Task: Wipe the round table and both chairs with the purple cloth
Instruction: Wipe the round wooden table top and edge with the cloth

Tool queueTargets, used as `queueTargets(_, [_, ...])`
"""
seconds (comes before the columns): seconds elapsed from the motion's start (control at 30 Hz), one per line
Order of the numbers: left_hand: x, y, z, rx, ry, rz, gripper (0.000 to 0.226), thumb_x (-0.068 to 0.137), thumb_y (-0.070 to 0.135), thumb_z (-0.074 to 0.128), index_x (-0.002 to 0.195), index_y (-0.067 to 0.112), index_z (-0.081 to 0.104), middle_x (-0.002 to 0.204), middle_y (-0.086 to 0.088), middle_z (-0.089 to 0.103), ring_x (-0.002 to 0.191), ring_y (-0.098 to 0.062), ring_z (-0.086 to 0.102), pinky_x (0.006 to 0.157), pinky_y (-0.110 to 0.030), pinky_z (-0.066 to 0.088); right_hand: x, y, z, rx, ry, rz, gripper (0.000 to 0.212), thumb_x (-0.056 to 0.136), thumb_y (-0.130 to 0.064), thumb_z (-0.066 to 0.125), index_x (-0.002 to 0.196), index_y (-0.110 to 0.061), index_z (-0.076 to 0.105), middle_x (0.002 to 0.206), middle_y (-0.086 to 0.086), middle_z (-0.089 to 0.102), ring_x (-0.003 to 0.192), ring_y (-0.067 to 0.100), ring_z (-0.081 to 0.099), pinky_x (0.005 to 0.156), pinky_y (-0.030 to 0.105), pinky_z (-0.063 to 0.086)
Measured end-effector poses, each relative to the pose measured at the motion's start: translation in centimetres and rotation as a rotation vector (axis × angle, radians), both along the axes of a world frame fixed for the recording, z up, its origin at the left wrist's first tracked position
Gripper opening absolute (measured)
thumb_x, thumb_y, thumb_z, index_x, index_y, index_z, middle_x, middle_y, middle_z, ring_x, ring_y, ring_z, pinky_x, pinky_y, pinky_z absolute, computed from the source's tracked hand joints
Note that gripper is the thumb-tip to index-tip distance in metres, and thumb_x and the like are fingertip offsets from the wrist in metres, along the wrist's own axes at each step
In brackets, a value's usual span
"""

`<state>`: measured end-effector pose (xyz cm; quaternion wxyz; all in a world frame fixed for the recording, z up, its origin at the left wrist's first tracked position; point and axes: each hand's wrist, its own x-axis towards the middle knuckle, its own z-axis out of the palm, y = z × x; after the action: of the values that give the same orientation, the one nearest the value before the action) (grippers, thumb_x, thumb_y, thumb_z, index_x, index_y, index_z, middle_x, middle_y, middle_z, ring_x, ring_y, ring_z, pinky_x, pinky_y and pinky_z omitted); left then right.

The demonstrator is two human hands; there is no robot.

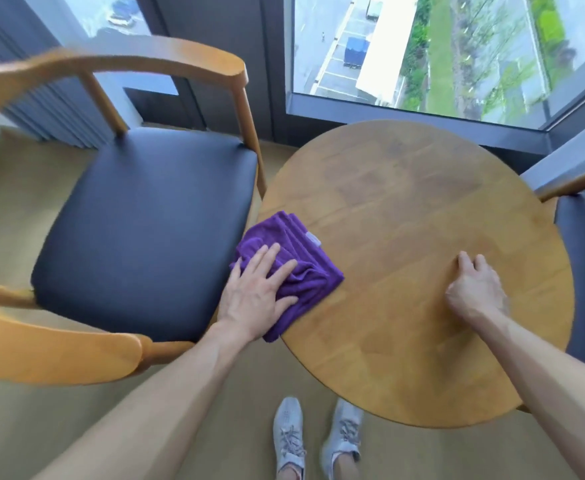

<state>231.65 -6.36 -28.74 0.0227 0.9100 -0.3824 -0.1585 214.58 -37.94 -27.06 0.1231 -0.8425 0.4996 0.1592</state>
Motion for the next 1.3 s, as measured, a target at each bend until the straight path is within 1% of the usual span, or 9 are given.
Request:
queueTargets(0.13, [1.0, -4.7, -0.3, -0.027, 0.031, 0.163, 0.068, 0.095, 0.06, 0.046, 0.155, 0.043, 0.019, 0.168, 0.002, 0.0, 0.154, -0.016, -0.001, 0.123, -0.047, 0.007, 0.7, 0.4, -0.6, -0.036, -0.014, -0.023, 0.06, 0.094, -0.011, 0.042, 0.152, -0.012, 0.027, 0.159, 0.018, 0.022, 0.145, 0.035, 0.023, 0.115, 0.044, 0.028])
queueTargets(0.3, [-0.4, -11.7, -0.6, -0.041, 0.009, 0.249, 0.066, 0.098, 0.053, 0.041, 0.157, 0.04, 0.013, 0.168, 0.0, -0.005, 0.154, -0.021, -0.007, 0.122, -0.055, -0.005, 0.8, 0.5, -1.3, -0.129, -0.035, -0.028, 0.047, 0.094, -0.014, 0.041, 0.14, -0.01, 0.042, 0.148, 0.021, 0.038, 0.136, 0.039, 0.034, 0.107, 0.046, 0.037])
queueTargets(0.43, [-5.1, -15.0, -1.3, -0.084, 0.036, -0.108, 0.068, 0.094, 0.054, 0.046, 0.156, 0.04, 0.021, 0.169, 0.001, 0.001, 0.155, -0.02, -0.004, 0.122, -0.054, -0.007, 1.4, -0.3, -1.3, -0.205, -0.023, -0.045, 0.029, 0.089, -0.025, 0.054, 0.114, -0.011, 0.052, 0.116, 0.02, 0.048, 0.114, 0.041, 0.045, 0.092, 0.048, 0.043])
queueTargets(0.53, [-3.9, -14.7, -1.8, -0.049, 0.007, -0.387, 0.067, 0.094, 0.064, 0.04, 0.155, 0.045, 0.019, 0.168, 0.005, 0.003, 0.155, -0.017, 0.0, 0.121, -0.056, -0.003, 2.4, -1.4, -1.2, -0.201, -0.016, -0.047, 0.036, 0.086, -0.031, 0.057, 0.117, -0.013, 0.053, 0.115, 0.018, 0.047, 0.113, 0.039, 0.045, 0.09, 0.048, 0.043])
queueTargets(0.6, [-1.2, -14.0, -1.7, -0.015, -0.035, -0.421, 0.068, 0.093, 0.071, 0.032, 0.155, 0.049, 0.012, 0.168, 0.009, 0.001, 0.154, -0.014, -0.001, 0.121, -0.056, -0.002, 2.8, -2.1, -1.2, -0.173, -0.017, -0.06, 0.043, 0.086, -0.035, 0.055, 0.125, -0.017, 0.051, 0.121, 0.016, 0.044, 0.117, 0.037, 0.043, 0.091, 0.048, 0.043])
queueTargets(0.8, [2.9, -14.1, -1.8, 0.007, -0.099, 0.071, 0.067, 0.093, 0.07, 0.016, 0.156, 0.048, 0.009, 0.168, 0.008, -0.001, 0.155, -0.016, -0.002, 0.121, -0.057, -0.006, 0.6, -2.9, -2.6, -0.11, -0.094, 0.006, 0.064, 0.094, -0.043, 0.046, 0.153, -0.027, 0.026, 0.159, 0.008, 0.024, 0.144, 0.029, 0.022, 0.115, 0.049, 0.025])
queueTargets(0.93, [-1.8, -17.4, -1.8, -0.019, -0.094, 0.304, 0.072, 0.093, 0.066, 0.032, 0.157, 0.037, 0.017, 0.168, -0.002, 0.005, 0.154, -0.028, 0.002, 0.117, -0.066, 0.002, -0.8, -2.7, -3.5, -0.151, -0.132, 0.069, 0.066, 0.097, -0.045, 0.042, 0.156, -0.026, 0.022, 0.163, 0.005, 0.02, 0.149, 0.025, 0.017, 0.121, 0.046, 0.017])
queueTargets(1.13, [-7.6, -16.1, -1.1, -0.102, -0.126, -0.086, 0.079, 0.082, 0.07, 0.048, 0.151, 0.032, 0.038, 0.164, -0.006, 0.026, 0.151, -0.031, 0.024, 0.114, -0.066, 0.022, 0.3, -2.0, -3.6, -0.187, -0.183, 0.009, 0.066, 0.092, -0.032, 0.056, 0.151, -0.012, 0.035, 0.159, 0.011, 0.03, 0.145, 0.03, 0.026, 0.118, 0.052, 0.021])
queueTargets(1.3, [-6.9, -14.3, 0.1, -0.122, -0.082, -0.169, 0.06, 0.082, 0.055, 0.06, 0.138, 0.034, 0.053, 0.156, 0.0, 0.042, 0.143, -0.025, 0.041, 0.111, -0.06, 0.036, 0.9, -1.4, -3.9, -0.207, -0.215, -0.044, 0.065, 0.088, -0.024, 0.06, 0.148, -0.005, 0.04, 0.155, 0.017, 0.035, 0.143, 0.036, 0.029, 0.116, 0.057, 0.022])
